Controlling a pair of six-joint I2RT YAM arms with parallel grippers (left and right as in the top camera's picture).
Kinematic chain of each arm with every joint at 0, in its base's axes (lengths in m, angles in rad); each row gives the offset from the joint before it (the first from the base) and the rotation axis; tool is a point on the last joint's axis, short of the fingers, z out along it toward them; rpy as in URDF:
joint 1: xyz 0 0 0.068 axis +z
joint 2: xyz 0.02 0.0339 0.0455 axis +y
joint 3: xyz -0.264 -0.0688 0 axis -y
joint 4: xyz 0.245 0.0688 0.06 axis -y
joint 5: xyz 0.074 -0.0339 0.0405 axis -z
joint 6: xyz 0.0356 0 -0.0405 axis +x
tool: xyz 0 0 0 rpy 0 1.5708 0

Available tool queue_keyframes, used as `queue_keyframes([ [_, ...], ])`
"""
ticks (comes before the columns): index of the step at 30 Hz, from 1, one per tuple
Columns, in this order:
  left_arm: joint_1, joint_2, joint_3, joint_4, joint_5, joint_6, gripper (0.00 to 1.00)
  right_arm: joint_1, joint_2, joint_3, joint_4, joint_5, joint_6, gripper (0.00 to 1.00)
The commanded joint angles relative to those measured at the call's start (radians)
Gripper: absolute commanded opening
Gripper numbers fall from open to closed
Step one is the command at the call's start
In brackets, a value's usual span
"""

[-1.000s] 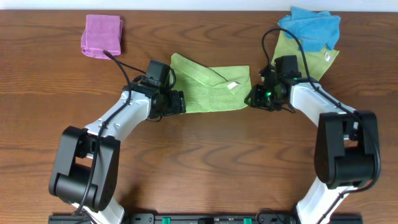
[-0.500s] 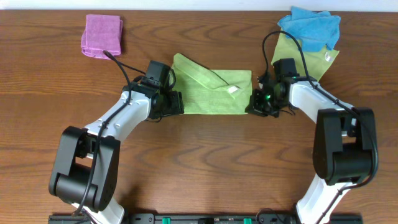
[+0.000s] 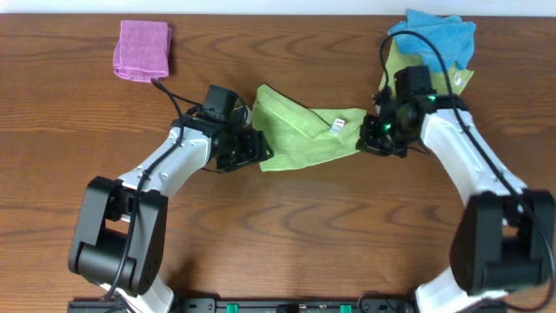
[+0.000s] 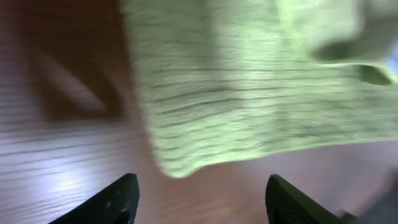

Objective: Fold the cloth

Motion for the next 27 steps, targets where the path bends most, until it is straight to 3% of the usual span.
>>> queue_keyframes([
  [1,-0.004,0.008,0.005,0.053,0.219,-0.071,0.7,0.01,-0.063,0.024,0.001,0.01,0.001,0.02],
  [4,-0.007,0.006,0.005,0.116,0.291,-0.135,0.73,0.021,-0.107,0.024,0.022,0.006,0.028,0.01],
  [11,-0.079,0.006,0.005,0.101,0.301,-0.164,0.74,0.047,-0.137,0.024,0.074,0.014,0.065,0.02],
  [19,-0.093,0.005,0.005,0.097,0.323,-0.145,0.73,0.047,-0.137,0.024,0.105,0.068,0.079,0.02],
  [27,-0.127,0.005,0.004,0.036,0.143,-0.121,0.74,0.047,-0.137,0.024,0.117,0.065,0.104,0.02],
])
